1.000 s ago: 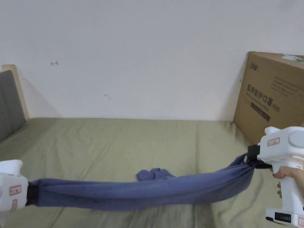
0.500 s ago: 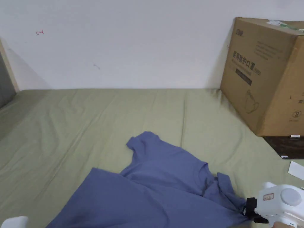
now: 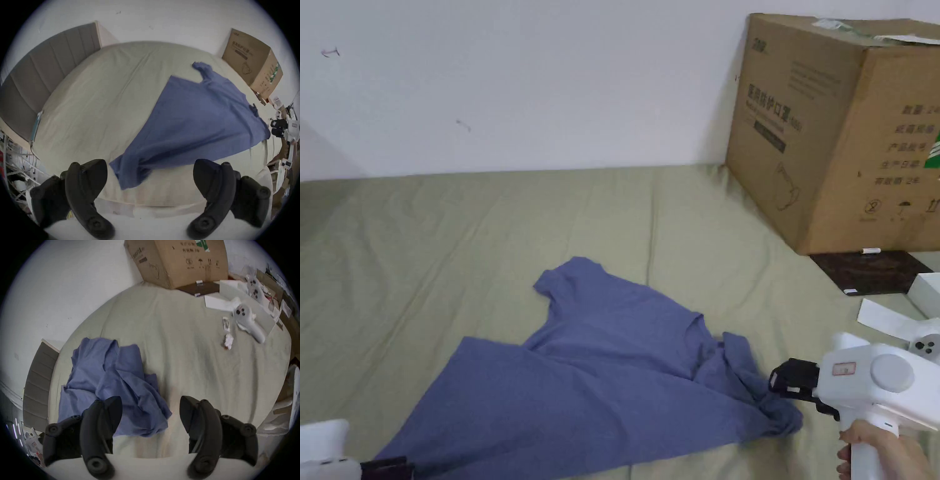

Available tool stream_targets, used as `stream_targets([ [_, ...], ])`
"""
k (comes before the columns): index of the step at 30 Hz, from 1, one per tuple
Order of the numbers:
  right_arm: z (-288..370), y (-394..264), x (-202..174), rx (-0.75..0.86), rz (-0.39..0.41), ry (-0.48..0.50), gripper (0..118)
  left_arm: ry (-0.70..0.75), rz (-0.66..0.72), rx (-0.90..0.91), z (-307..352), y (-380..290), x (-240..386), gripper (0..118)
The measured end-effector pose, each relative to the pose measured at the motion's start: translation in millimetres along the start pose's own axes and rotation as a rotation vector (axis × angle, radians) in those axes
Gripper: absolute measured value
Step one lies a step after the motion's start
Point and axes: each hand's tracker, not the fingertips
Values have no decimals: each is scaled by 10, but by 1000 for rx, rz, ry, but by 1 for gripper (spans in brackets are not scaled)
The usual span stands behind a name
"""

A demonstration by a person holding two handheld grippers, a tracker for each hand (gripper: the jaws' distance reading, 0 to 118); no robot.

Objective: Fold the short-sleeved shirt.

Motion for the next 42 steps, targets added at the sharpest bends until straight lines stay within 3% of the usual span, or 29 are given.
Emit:
stream_targets([
  [1,68,-12,-14,14,26,9,69,-21,-2,17,47,29,53,97],
  [2,149,-37,-34,28,52,1,59,-57,10,48,96,55,117,78],
  [3,224,-80,-52,48,74,-12,44,-91,18,68,136,80,176,50],
  [4,282,-137,-57,67,95,-25,13,-113,19,81,155,98,239,10],
  [5,331,-197,-67,75,107,-47,3,-117,11,79,139,107,315,1],
  [9,369,-430,-20,49,91,-21,0,-128,-19,59,3,72,577,0],
  [12,308,-512,-7,43,113,-80,0,-139,-62,29,-85,39,748,0],
  [15,282,-484,8,28,87,-50,0,-145,-79,30,-109,66,849,0],
  [18,215,-389,-65,46,124,-84,2,-152,-78,29,-131,140,911,0],
  [21,86,-236,-124,28,129,-85,73,-162,-85,30,-160,213,977,0],
  [24,-105,-90,-167,-8,123,-44,75,-166,-100,23,-218,255,1054,0],
  [27,-359,-11,-196,-34,158,-76,74,-183,-86,6,-331,285,1073,0],
  [29,-530,29,-131,-86,141,-86,61,-188,-88,-13,-395,289,1088,0],
  [30,-590,23,-85,-110,120,-82,39,-184,-90,-18,-455,297,1080,0],
  [31,-627,-12,-43,-122,88,-89,4,-183,-93,-23,-485,294,1080,0],
  [33,-689,-90,12,-116,86,-133,4,-173,-88,-28,-543,279,1071,0],
  [36,-539,-98,14,-70,45,-88,4,-169,-84,-52,-664,292,1036,0],
  [42,-433,12,-103,-60,99,-84,4,-156,-83,-58,-811,441,963,0],
])
